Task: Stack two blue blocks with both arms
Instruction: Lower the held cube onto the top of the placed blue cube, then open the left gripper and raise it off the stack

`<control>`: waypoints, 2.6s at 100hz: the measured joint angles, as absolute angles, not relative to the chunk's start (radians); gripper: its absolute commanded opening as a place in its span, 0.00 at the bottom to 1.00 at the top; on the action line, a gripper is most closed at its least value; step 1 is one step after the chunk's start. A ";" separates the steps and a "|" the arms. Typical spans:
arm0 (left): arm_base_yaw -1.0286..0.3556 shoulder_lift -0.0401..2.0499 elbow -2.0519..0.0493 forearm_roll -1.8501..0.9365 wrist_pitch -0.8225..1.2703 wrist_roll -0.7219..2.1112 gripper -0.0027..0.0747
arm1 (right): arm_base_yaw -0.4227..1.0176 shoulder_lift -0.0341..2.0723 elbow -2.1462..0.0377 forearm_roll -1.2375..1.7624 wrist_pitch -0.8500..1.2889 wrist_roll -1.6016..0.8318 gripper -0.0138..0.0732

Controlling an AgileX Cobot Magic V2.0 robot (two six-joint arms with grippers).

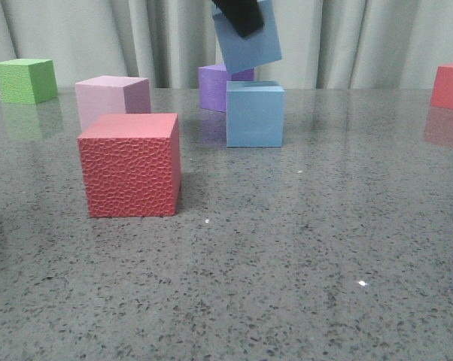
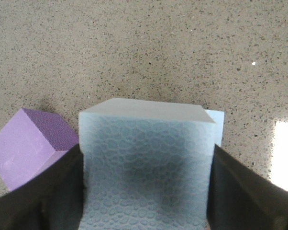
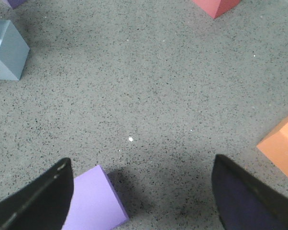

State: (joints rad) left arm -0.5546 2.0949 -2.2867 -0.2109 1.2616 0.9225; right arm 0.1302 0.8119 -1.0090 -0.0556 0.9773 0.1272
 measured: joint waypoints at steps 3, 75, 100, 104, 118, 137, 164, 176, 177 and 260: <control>-0.555 2.095 -2.287 -0.213 1.262 0.922 0.47 | 0.130 0.812 -1.009 -0.056 0.977 0.127 0.84; -0.555 2.096 -2.233 -0.221 1.256 0.926 0.47 | 0.130 0.812 -1.009 -0.056 0.977 0.127 0.84; -0.555 2.096 -2.233 -0.223 1.255 0.934 0.47 | 0.130 0.812 -1.009 -0.056 0.977 0.127 0.84; -0.555 2.096 -2.233 -0.224 1.255 0.937 0.47 | 0.130 0.812 -1.009 -0.056 0.977 0.127 0.84; -0.555 2.096 -2.233 -0.228 1.255 0.945 0.47 | 0.130 0.812 -1.009 -0.056 0.977 0.127 0.84; -0.555 2.096 -2.233 -0.230 1.255 0.949 0.47 | 0.130 0.812 -1.009 -0.056 0.975 0.127 0.84; -0.555 2.096 -2.233 -0.230 1.255 0.949 0.66 | 0.130 0.812 -1.009 -0.056 0.973 0.127 0.84; -0.555 2.096 -2.231 -0.230 1.255 0.949 0.74 | 0.130 0.812 -1.009 -0.056 0.973 0.127 0.84; -0.555 2.096 -2.230 -0.230 1.255 0.949 0.74 | 0.130 0.812 -1.009 -0.056 0.973 0.127 0.84; -0.555 2.096 -2.259 -0.220 1.255 0.949 0.91 | 0.130 0.812 -1.009 -0.056 0.973 0.127 0.84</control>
